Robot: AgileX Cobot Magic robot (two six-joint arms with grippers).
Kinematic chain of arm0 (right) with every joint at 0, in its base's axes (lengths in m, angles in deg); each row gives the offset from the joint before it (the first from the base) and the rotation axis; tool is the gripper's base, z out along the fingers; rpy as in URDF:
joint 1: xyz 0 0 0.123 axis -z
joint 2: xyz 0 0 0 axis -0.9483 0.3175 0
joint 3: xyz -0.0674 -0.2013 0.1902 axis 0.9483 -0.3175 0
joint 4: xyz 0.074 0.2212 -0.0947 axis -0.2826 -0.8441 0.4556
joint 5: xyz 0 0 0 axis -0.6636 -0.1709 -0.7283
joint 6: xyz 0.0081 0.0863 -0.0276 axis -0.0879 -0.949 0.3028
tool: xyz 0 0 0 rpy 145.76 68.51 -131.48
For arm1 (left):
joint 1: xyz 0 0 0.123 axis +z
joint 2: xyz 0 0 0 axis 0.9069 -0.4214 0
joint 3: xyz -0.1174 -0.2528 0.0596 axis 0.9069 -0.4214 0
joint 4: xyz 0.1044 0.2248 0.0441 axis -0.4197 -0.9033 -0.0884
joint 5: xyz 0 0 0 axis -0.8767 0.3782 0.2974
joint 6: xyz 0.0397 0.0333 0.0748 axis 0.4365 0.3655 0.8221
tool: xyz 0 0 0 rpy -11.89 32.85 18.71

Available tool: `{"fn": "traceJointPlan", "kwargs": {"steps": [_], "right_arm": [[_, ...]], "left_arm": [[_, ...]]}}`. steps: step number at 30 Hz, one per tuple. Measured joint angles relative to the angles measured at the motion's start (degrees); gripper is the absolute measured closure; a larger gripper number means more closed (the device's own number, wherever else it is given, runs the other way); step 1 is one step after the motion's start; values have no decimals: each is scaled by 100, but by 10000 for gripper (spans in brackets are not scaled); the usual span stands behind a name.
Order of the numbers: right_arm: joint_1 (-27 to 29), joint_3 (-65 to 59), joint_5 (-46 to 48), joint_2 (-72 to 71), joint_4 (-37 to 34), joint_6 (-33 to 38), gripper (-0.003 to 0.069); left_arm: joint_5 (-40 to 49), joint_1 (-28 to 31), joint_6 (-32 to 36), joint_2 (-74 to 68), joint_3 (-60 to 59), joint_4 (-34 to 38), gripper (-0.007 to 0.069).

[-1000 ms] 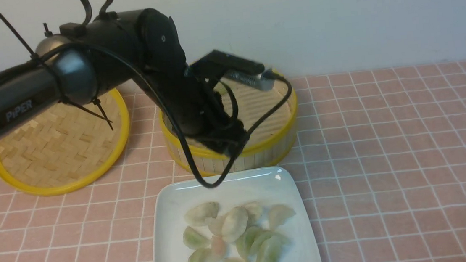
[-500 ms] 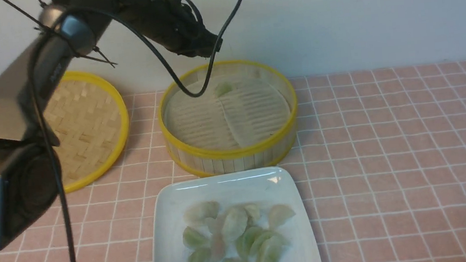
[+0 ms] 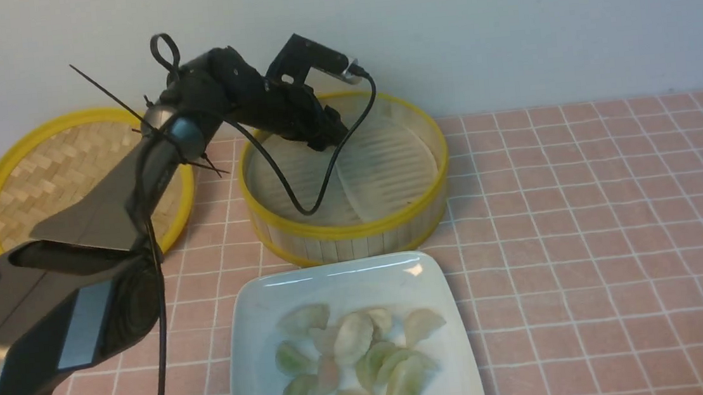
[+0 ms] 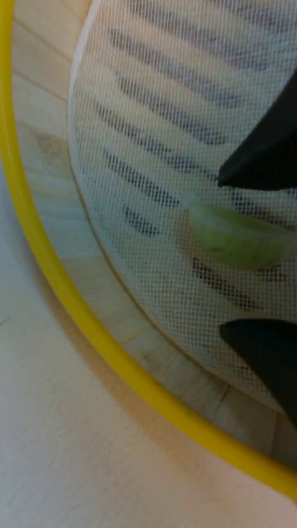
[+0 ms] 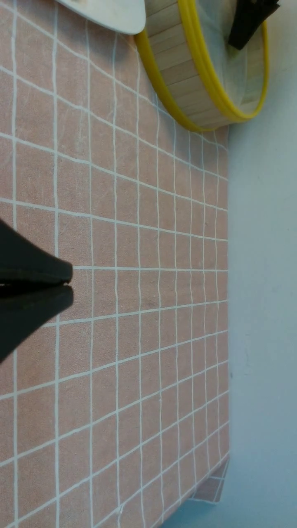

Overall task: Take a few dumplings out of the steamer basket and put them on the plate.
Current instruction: Use the left arm to grab a dumpling from the steamer, then use the left arm to put the dumpling into the plate

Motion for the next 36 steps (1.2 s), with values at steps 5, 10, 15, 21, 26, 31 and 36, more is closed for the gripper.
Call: {"fn": "traceJointPlan", "kwargs": {"steps": [5, 10, 15, 21, 26, 31, 36], "right_arm": [[0, 0, 0, 0, 0, 0, 673], [0, 0, 0, 0, 0, 0, 673], [0, 0, 0, 0, 0, 0, 673], [0, 0, 0, 0, 0, 0, 673], [0, 0, -3, 0, -5, 0, 673], [0, 0, -3, 0, -5, 0, 673], [0, 0, -3, 0, -5, 0, 673]], "left_arm": [[-90, 0, 4, -90, 17, 62, 205], [117, -30, -236, -37, 28, -59, 488], [819, -37, -705, 375, 6, -239, 501], [2231, -37, -1107, 1729, 22, -262, 501], [2829, -43, -1719, 2834, -125, -257, 501], [2886, -62, -2493, 4449, -1741, -544, 501], [2915, -112, -2517, 6048, -4127, -875, 501]]}}
